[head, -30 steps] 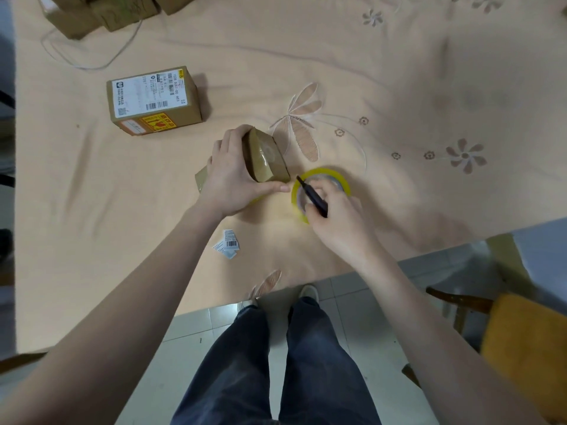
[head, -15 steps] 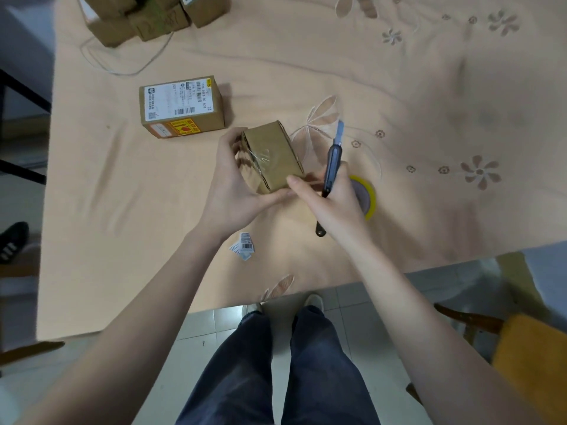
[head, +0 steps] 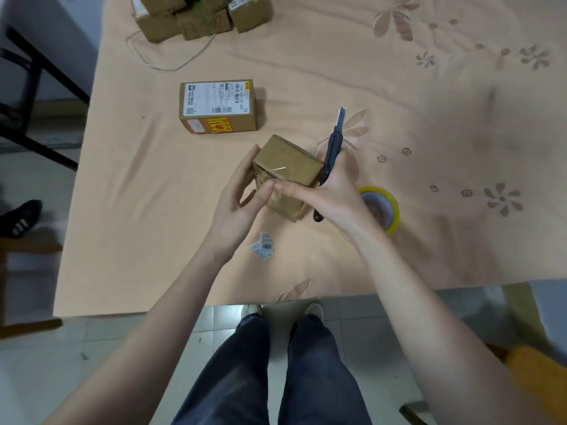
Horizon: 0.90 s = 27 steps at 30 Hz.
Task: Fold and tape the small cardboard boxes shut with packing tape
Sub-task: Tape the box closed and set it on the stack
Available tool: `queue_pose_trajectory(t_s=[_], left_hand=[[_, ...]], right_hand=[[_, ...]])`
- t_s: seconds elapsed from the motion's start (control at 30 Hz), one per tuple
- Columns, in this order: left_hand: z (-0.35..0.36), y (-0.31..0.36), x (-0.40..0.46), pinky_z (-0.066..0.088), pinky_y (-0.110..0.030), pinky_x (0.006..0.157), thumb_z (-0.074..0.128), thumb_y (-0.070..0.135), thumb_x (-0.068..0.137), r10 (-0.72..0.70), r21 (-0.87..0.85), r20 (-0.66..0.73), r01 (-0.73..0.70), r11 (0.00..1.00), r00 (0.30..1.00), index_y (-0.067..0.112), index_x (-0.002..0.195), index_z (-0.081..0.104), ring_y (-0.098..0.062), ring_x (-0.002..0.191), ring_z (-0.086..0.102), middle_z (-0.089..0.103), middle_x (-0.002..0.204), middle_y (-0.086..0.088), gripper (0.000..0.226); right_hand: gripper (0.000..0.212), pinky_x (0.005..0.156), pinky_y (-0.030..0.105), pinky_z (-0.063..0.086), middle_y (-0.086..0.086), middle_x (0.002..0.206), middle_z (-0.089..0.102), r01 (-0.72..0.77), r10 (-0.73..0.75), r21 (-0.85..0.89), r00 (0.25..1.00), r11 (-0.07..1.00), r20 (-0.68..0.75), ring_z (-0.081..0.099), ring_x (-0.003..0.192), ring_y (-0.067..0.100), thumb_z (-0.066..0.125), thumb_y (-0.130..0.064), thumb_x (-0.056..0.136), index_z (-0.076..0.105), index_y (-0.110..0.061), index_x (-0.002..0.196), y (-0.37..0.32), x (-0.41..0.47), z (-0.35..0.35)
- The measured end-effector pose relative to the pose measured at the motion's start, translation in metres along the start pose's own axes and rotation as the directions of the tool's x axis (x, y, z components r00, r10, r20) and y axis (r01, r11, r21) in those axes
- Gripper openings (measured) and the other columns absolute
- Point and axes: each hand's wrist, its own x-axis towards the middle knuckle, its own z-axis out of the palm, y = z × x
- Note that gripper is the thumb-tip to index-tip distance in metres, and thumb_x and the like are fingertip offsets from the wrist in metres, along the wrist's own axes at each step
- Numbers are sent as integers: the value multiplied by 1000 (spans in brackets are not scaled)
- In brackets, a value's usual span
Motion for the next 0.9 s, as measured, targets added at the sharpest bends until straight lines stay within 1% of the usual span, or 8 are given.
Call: queue_pose_trajectory(t_s=[0.07, 0.13, 0.23, 0.37, 0.5, 0.63, 0.77, 0.9], left_hand=[[1, -2, 0, 44, -13, 90, 60, 16, 91, 64, 73, -121, -55, 996, 991, 21, 130, 48, 3, 109, 55, 56, 122, 17, 41], [3, -4, 1, 45, -14, 81, 63, 12, 88, 75, 84, -228, -57, 995, 971, 19, 117, 56, 1, 93, 58, 60, 106, 18, 31], [3, -4, 6, 45, -16, 76, 63, 16, 82, 69, 97, -305, -41, 994, 950, 22, 103, 60, 0, 85, 57, 62, 96, 19, 22], [5, 0, 6, 46, -12, 72, 67, 19, 83, 75, 110, -269, -47, 993, 960, 29, 98, 58, 0, 88, 59, 63, 95, 21, 20], [-2, 1, 7, 48, -23, 85, 69, 37, 79, -49, -42, -131, 44, 998, 990, 24, 106, 58, -13, 101, 60, 61, 101, 12, 32], [5, 3, 13, 46, -10, 73, 75, 20, 80, -107, -41, -188, 101, 994, 976, 12, 116, 58, 5, 89, 58, 63, 107, 7, 40], [10, 2, 17, 43, -9, 72, 72, 12, 82, -125, -87, -220, 108, 990, 967, 6, 114, 57, -1, 85, 56, 63, 98, 6, 36], [15, 0, 15, 44, -12, 73, 68, 10, 85, -154, -148, -196, 126, 981, 968, 5, 116, 55, 5, 79, 57, 63, 96, 9, 34]], right_hand=[[73, 77, 20, 50, -4, 95, 54, 18, -18, -29, 1000, 999, 24, 57, 87, -2, 89, -34, 61, 37, -8, 106, 0, 0, 2], [76, 87, 32, 52, 6, 105, 57, 19, -17, -25, 998, 1000, 58, 60, 98, 10, 87, -36, 63, 36, -6, 110, 1, -2, 5], [76, 90, 36, 51, -2, 103, 57, -1, 2, -5, 994, 1000, 107, 60, 101, 11, 87, -37, 62, 35, -9, 110, 3, -6, 10], [64, 82, 26, 51, -11, 90, 53, 61, -61, -19, 997, 998, -50, 60, 93, 11, 83, -33, 70, 38, -7, 108, 9, -5, 16], [58, 72, 10, 44, -10, 93, 51, 114, -119, -85, 991, 990, -58, 57, 91, 7, 81, -29, 73, 35, -12, 105, 17, -2, 19], [56, 73, 14, 46, -14, 92, 52, 146, -153, -95, 986, 985, -62, 58, 91, 8, 80, -27, 73, 33, -14, 102, 22, 0, 27], [56, 79, 22, 50, -19, 93, 53, 170, -175, -61, 982, 984, -76, 59, 93, 4, 80, -21, 73, 34, -13, 105, 27, 1, 32], [59, 77, 22, 49, -16, 91, 51, 178, -181, -40, 978, 983, -100, 59, 91, 7, 81, -21, 71, 32, -17, 102, 34, -1, 30]])
